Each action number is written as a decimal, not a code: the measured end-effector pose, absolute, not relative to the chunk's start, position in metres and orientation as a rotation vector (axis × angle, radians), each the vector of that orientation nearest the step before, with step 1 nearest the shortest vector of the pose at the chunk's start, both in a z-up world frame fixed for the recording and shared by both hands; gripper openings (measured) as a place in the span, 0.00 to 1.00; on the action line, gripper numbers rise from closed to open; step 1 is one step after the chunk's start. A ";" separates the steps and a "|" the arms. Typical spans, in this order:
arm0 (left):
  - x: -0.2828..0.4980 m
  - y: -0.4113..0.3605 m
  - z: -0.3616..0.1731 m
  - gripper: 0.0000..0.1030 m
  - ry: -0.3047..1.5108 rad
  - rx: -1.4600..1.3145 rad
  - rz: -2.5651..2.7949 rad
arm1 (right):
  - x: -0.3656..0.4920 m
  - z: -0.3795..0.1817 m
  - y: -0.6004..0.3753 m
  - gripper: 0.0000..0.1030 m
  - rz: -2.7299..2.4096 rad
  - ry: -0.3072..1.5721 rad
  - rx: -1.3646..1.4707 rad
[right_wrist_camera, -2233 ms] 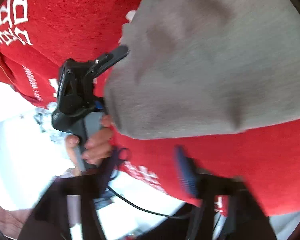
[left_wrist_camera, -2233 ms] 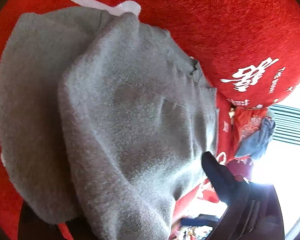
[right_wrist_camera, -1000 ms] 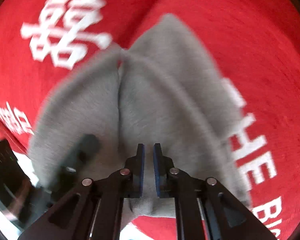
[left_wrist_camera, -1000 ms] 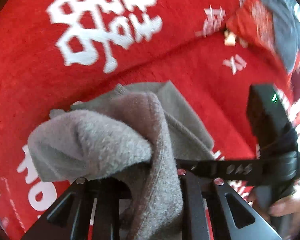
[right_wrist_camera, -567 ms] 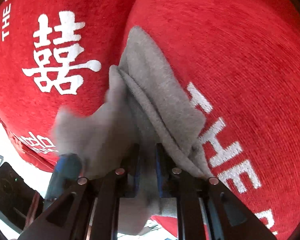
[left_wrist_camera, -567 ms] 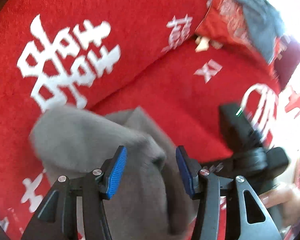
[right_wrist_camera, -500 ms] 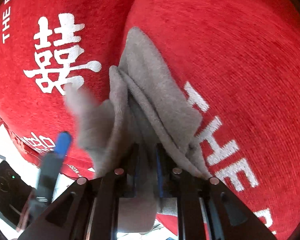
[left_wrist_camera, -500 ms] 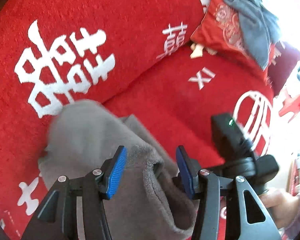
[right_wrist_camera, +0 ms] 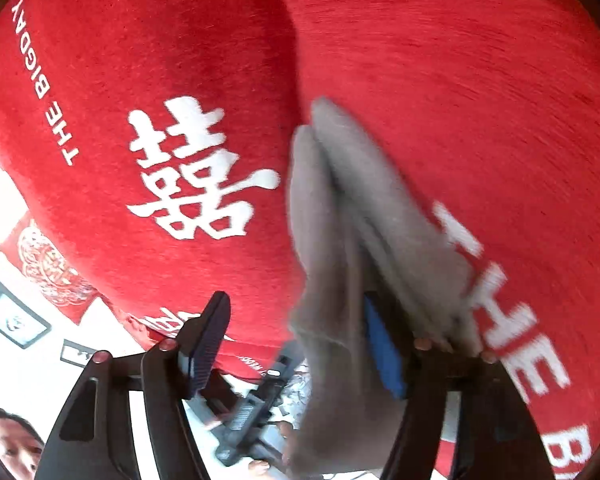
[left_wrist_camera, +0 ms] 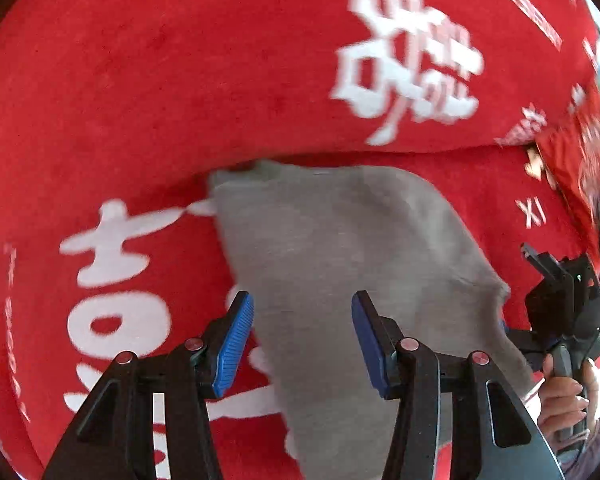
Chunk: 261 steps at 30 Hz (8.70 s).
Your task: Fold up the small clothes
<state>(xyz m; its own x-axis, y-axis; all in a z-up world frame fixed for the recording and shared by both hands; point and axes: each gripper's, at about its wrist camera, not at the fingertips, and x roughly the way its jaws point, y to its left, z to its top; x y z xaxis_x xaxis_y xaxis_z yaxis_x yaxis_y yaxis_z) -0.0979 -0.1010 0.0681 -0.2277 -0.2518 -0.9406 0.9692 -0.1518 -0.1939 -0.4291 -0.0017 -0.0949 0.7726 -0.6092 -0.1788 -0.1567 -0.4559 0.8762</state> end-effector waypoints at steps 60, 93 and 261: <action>-0.095 -0.022 0.015 0.70 1.102 1.182 -1.491 | -0.373 -0.006 0.002 0.06 -1.048 0.782 1.494; -0.089 -0.019 0.022 0.70 1.174 1.221 -1.412 | -0.382 0.013 0.020 0.51 -1.152 0.873 1.570; 0.070 0.083 0.137 0.99 1.138 1.176 -1.148 | -0.135 0.138 0.049 1.00 -1.125 1.166 1.175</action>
<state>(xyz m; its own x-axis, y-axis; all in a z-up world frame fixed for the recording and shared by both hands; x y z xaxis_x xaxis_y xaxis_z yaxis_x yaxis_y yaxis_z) 0.0698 0.0831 0.1366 0.0743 -0.0484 -0.9961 0.9965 0.0430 0.0722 -0.1346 0.0488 0.1384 0.0708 -0.0260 -0.9972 0.9956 0.0634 0.0690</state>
